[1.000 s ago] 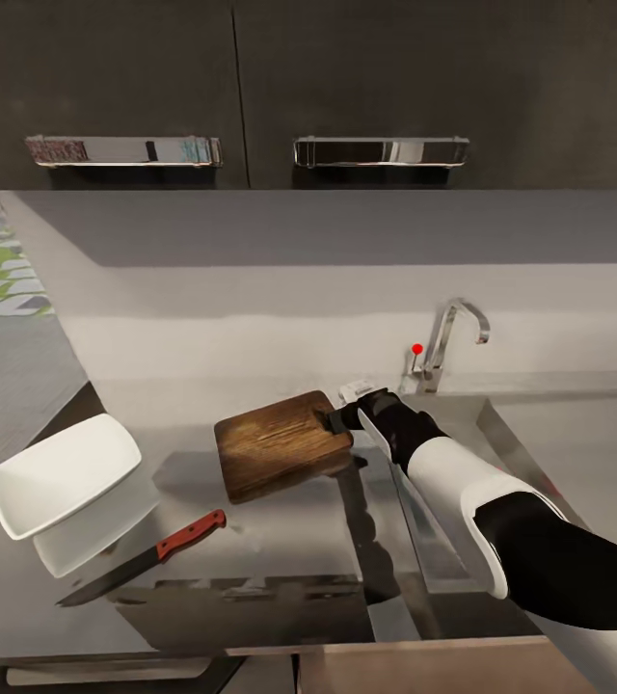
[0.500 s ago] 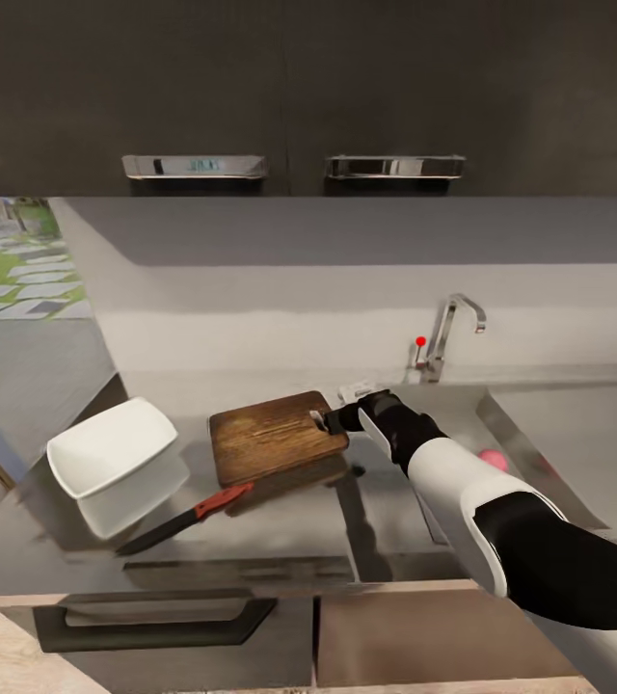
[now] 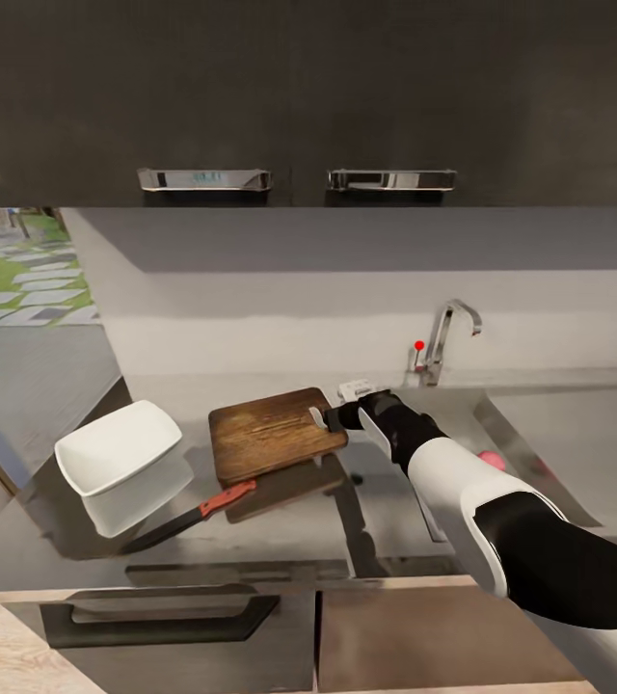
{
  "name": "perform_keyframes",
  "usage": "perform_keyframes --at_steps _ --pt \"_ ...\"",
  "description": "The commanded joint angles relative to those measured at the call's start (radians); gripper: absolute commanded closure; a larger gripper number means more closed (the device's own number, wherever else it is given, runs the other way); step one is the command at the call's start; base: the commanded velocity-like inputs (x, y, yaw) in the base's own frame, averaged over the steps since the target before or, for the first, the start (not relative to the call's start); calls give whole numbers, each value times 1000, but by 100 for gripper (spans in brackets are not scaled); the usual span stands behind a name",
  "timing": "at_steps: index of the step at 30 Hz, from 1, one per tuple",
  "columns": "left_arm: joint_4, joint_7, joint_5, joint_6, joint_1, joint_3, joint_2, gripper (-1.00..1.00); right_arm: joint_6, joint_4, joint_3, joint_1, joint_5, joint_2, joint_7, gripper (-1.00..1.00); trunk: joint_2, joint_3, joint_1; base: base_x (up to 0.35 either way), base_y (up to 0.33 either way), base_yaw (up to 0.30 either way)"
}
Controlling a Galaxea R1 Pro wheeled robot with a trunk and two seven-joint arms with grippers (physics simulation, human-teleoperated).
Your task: In the kitchen, take the Vidalia onion out of the sink, dice it on the chopping board with the paring knife, put the diced onion into the bowl on the countertop, then place both the paring knife and the chopping board into the sink.
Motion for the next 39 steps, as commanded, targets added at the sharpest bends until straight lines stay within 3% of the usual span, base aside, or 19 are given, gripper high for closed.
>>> perform_keyframes --at_steps 1,9,19,22,25,27,31,39 --pt "2 0 6 -6 0 0 0 -100 4 -1 2 -1 -6 0 -1 100 -1 1 0 0 0 0" --pt "2 0 6 -6 0 0 0 -100 2 0 -40 -1 -6 0 -3 100 -1 13 0 0 0 0" --pt "1 0 6 -7 0 0 -1 -100 2 12 -60 -1 -5 0 -20 100 -1 21 0 0 0 0" --pt "1 0 6 -7 0 0 -2 -100 -1 20 -98 -1 -5 0 -50 100 -1 21 0 0 0 0" --pt "0 0 6 -7 0 0 -2 -100 -26 42 -144 -1 -5 -13 -123 100 -1 21 0 0 0 0" --pt "0 0 6 -8 0 0 -3 -100 -44 57 -155 -1 -4 -17 -165 100 -1 21 0 0 0 0" --pt "0 0 6 -9 0 -1 -6 -100 -101 103 -166 -1 -8 -21 -261 100 -1 21 0 0 0 0" --pt "0 0 6 -9 0 0 -6 -100 -117 137 -167 -1 -10 -32 -277 100 -1 21 0 0 0 0"
